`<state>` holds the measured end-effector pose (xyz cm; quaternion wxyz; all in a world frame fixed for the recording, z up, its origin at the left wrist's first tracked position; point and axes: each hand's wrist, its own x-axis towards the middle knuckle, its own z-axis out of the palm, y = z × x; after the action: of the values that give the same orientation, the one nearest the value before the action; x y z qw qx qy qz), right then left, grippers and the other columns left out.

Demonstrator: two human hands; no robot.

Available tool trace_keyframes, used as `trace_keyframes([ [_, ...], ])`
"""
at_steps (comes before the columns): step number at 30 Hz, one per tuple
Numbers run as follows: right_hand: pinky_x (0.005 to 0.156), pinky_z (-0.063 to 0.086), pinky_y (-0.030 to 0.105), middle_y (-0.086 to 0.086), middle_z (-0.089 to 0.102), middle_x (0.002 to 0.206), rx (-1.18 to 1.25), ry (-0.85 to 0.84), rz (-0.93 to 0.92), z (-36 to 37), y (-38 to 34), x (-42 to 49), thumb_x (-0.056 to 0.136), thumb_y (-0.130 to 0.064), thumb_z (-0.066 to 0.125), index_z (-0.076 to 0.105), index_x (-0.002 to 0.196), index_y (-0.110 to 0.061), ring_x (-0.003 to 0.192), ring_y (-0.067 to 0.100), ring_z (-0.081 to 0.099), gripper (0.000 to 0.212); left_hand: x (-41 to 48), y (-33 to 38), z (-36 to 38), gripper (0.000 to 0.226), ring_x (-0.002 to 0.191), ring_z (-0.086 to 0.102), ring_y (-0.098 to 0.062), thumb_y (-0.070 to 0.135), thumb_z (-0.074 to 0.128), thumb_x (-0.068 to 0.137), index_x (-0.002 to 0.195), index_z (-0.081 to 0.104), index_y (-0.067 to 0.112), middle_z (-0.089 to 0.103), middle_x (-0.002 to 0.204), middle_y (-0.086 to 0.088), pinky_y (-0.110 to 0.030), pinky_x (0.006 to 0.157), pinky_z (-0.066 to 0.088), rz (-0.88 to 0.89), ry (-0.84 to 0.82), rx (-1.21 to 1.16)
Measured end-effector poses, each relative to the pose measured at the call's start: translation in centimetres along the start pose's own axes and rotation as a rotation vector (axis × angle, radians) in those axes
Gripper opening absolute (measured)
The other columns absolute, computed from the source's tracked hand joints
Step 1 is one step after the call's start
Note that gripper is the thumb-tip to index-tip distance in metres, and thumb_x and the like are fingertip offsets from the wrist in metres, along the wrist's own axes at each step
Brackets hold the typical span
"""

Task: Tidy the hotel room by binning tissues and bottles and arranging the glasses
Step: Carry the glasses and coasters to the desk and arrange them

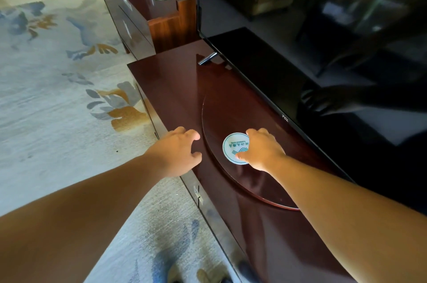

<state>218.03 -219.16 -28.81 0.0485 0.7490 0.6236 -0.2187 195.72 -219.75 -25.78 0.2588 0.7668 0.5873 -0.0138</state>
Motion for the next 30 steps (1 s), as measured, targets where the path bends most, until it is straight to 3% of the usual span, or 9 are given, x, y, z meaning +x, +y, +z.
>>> trace_keyframes([
  [9,0.082,0.049,0.041,0.012,0.041,0.121,-0.053,-0.039,0.036,-0.3,-0.3,1.1,0.072,-0.041,0.079,0.043,0.121,-0.011,0.109,0.032,0.051,0.069,0.5,-0.1,0.7,0.05,0.118,0.047,-0.019,0.039,0.048,0.09,0.137,0.04,0.024,0.046,0.126,0.0,-0.038,0.096,0.044,-0.016,-0.012,0.003],
  [12,0.077,0.051,0.04,0.009,0.037,0.118,-0.049,-0.009,0.004,-0.2,-0.3,1.2,0.073,-0.036,0.079,0.044,0.116,-0.011,0.103,0.031,0.052,0.06,0.4,0.0,0.8,0.051,0.12,0.046,-0.019,0.038,0.048,0.09,0.138,0.04,0.024,0.045,0.129,0.0,-0.036,0.095,0.044,-0.021,-0.008,0.006],
  [15,0.066,0.048,0.036,0.009,0.041,0.116,0.002,0.093,-0.047,-0.2,-0.2,1.3,0.084,-0.019,0.066,0.046,0.111,-0.014,0.092,0.031,0.058,0.034,0.3,0.1,0.6,0.051,0.122,0.044,-0.019,0.037,0.048,0.09,0.139,0.04,0.024,0.044,0.131,0.001,-0.033,0.092,0.043,-0.026,0.01,0.001],
  [19,0.06,0.043,0.032,0.005,0.061,0.099,0.08,0.113,-0.145,-1.7,-0.1,0.8,0.091,-0.02,0.053,0.047,0.095,-0.02,0.082,0.027,0.057,0.007,-0.4,0.4,-0.7,0.051,0.122,0.046,-0.019,0.038,0.048,0.091,0.139,0.039,0.024,0.043,0.136,0.001,-0.029,0.085,0.04,-0.043,0.05,0.001],
  [25,0.064,0.049,0.036,-0.003,0.063,0.091,0.151,0.171,-0.325,-6.3,-2.7,-1.8,0.094,-0.023,0.048,0.049,0.092,-0.027,0.082,0.022,0.058,0.005,-2.7,1.7,-4.7,0.05,0.119,0.05,-0.021,0.039,0.049,0.091,0.138,0.04,0.026,0.045,0.136,0.0,-0.029,0.087,0.04,-0.09,0.161,0.039],
  [30,0.066,0.051,0.038,-0.005,0.064,0.089,0.176,0.221,-0.501,-10.5,-6.5,-4.7,0.094,-0.025,0.048,0.052,0.09,-0.026,0.082,0.02,0.059,0.006,-6.7,2.5,-9.7,0.051,0.126,0.043,-0.024,0.037,0.049,0.091,0.139,0.04,0.025,0.043,0.138,-0.001,-0.037,0.097,0.041,-0.154,0.249,0.08],
])
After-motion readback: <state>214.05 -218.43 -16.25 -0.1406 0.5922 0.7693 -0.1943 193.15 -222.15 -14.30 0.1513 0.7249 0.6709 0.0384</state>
